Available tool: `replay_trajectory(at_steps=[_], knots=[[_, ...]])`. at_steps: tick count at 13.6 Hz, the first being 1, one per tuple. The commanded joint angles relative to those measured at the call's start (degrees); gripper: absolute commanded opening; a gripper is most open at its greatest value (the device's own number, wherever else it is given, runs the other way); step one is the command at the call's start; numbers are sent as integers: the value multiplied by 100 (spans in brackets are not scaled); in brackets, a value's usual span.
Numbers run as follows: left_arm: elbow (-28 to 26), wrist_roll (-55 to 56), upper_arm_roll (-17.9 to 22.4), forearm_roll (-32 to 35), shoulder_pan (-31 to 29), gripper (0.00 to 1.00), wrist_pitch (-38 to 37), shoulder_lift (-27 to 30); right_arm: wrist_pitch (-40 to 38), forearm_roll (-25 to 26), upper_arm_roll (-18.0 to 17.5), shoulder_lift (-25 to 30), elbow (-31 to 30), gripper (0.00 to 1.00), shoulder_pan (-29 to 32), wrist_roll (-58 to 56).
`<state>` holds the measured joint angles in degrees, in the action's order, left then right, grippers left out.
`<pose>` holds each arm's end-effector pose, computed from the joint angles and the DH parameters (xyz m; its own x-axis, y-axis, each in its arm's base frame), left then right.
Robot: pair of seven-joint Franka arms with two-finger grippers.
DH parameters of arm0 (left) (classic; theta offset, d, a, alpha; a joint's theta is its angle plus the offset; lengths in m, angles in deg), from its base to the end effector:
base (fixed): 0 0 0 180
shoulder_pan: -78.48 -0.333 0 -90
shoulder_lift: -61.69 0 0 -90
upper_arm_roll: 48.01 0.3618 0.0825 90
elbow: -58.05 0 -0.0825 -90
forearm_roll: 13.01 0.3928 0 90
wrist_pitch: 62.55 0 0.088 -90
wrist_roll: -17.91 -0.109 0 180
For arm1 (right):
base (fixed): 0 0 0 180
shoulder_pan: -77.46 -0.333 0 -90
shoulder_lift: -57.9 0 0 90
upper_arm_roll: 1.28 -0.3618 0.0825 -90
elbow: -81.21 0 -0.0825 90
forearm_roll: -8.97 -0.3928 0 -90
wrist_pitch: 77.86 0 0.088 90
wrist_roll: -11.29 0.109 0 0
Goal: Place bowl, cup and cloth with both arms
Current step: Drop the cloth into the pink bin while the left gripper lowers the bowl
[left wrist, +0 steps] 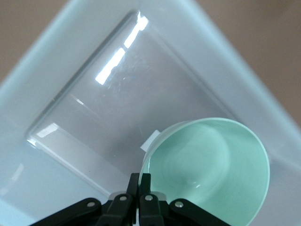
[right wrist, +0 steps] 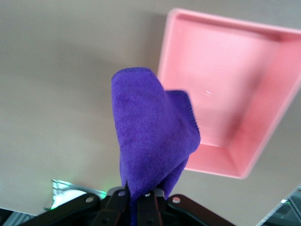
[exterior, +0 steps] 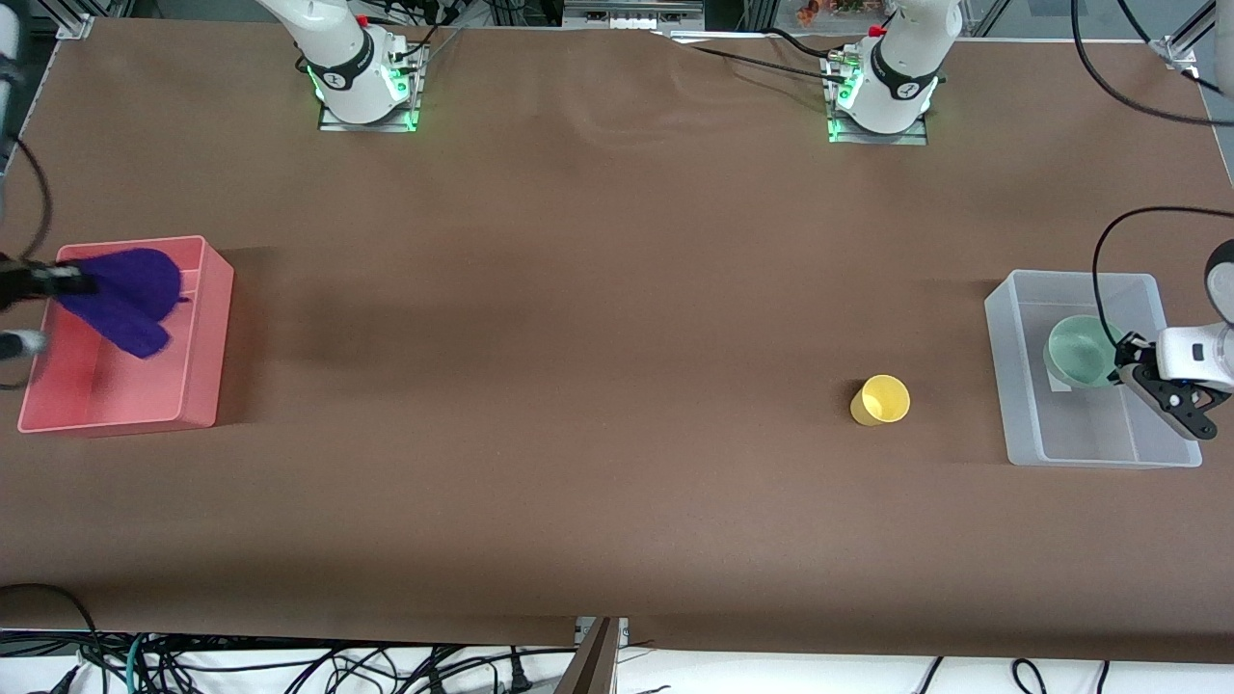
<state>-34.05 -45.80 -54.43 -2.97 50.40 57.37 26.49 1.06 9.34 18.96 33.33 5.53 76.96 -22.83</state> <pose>0.6541 0.2820 0.2915 0.6774 -0.7252 -0.1231 -0.7217 -0.6876 0.0794 0.6402 -0.1808 0.5194 0.8981 0.2469 -0.3640 0.2399 -0.9686 -0.0652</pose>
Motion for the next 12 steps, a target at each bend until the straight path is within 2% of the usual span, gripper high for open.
replay_trajectory(at_steps=[1, 2, 3, 4, 5, 7, 8, 9, 10, 12], knots=[[280, -194, -70, 59, -154, 0, 198, -408, 210, 42, 296, -82, -226, 0, 163, -410], [280, -194, -70, 33, -154, 2, 190, -434, 420, 33, 296, -91, -480, 0, 242, -420], [272, -177, -70, 33, -154, 32, 190, -443, 675, 7, 305, -91, -796, 0, 295, -463], [280, -186, -78, 24, -145, 93, 190, -435, 956, -2, 313, -91, -1104, 0, 339, -533], [306, -168, -87, 33, -119, 100, 129, -374, 1211, -2, 340, -91, -1359, 0, 383, -577], [315, -89, -183, 24, -5, 100, -142, -6, 1633, -28, 384, -135, -1738, 0, 419, -587], [385, 120, -288, 15, 74, 100, -422, 196, 1748, -46, 410, -161, -1809, 7, 427, -569], [525, 427, -463, 15, 135, 100, -738, 338, 1793, -72, 410, -214, -1793, 79, 428, -552], [718, 786, -700, 15, 171, 100, -1133, 382, 1741, -203, 410, -171, -1723, 100, 428, -543], [1026, 2005, -1052, 24, 398, 100, -1741, 383, 1584, -335, 332, -100, -1242, 100, 410, -490]])
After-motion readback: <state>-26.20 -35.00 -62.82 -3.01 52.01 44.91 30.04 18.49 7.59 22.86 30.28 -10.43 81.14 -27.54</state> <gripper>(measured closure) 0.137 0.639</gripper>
